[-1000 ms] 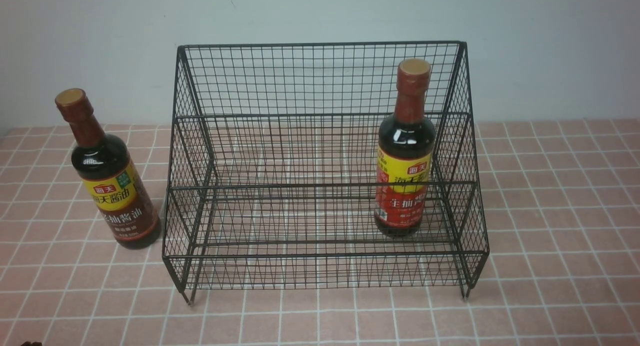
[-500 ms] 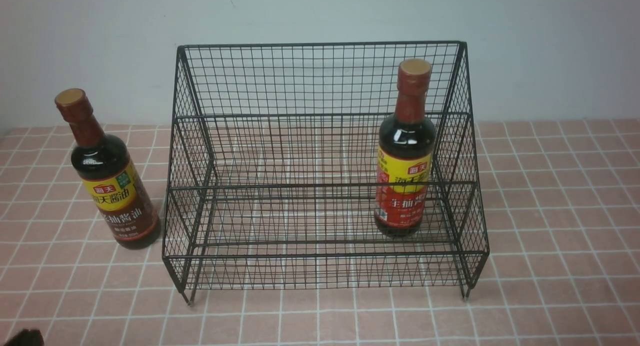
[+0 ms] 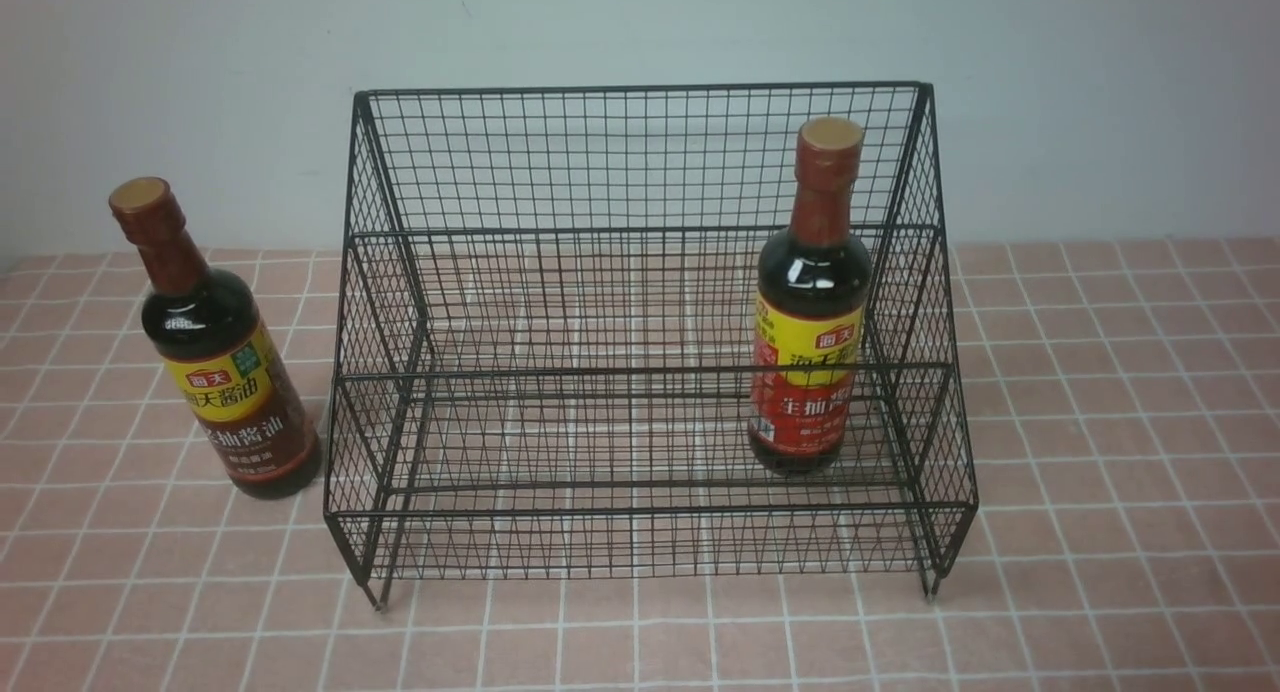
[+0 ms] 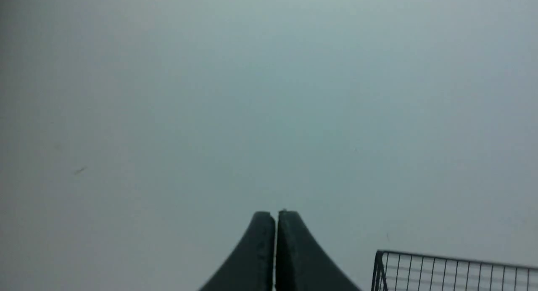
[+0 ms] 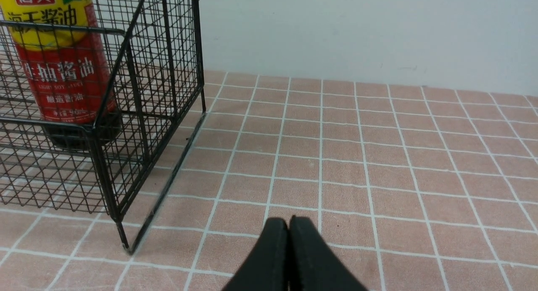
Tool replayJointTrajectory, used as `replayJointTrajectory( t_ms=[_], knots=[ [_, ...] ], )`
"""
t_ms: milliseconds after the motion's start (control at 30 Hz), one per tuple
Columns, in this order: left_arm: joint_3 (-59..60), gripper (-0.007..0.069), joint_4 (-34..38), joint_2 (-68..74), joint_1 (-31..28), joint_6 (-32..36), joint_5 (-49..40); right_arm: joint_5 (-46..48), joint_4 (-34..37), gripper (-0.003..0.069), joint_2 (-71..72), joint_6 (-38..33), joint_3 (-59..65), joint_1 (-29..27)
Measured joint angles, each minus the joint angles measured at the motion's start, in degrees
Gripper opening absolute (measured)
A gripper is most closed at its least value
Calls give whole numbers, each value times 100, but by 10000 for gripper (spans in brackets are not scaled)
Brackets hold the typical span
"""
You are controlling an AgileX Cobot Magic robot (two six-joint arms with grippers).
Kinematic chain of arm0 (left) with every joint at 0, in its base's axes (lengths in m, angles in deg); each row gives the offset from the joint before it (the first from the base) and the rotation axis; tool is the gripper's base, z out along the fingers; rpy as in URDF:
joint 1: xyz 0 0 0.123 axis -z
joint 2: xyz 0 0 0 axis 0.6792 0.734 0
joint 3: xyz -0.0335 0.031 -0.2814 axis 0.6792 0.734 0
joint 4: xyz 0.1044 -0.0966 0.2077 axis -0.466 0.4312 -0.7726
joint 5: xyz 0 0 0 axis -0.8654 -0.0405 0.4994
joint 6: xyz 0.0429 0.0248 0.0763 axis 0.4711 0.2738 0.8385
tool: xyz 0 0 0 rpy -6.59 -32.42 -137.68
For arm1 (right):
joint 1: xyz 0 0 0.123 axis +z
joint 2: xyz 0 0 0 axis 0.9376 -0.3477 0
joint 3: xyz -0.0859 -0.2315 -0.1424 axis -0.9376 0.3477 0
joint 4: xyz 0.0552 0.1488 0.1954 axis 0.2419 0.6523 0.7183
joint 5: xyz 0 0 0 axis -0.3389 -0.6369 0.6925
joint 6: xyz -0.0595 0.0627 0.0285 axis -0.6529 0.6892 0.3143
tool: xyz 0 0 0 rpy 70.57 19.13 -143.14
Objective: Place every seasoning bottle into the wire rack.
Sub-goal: Use the left arm to grab the condiment bottle closest to it
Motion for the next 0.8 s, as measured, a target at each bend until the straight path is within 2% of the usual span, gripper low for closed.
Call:
replayJointTrajectory(
  t_ms=[133, 200, 300, 467, 567, 633, 667, 700, 800],
  knots=[
    [-661, -3, -641, 1414, 0, -71, 0, 0, 0, -8, 0, 0, 0, 0],
    [-875, 4, -723, 1914, 0, -149, 0, 0, 0, -8, 0, 0, 0, 0],
    [-1458, 52, -793, 2955, 0, -377, 5, 0, 0, -8, 0, 0, 0, 0],
    [-2128, 190, -798, 4078, 0, -537, 5, 0, 0, -8, 0, 0, 0, 0],
    [-2578, 332, -808, 4701, 0, -577, 5, 0, 0, -8, 0, 0, 0, 0],
    [-2792, 409, -808, 4999, 0, -616, 5, 0, 0, -8, 0, 0, 0, 0],
    [-2828, 416, -808, 5028, 0, -651, 5, 0, 0, -8, 0, 0, 0, 0],
    [-2961, 473, -808, 5265, 0, -691, 5, 0, 0, -8, 0, 0, 0, 0],
    [-3155, 534, -808, 5645, 0, -705, 5, 0, 0, -8, 0, 0, 0, 0]
  ],
)
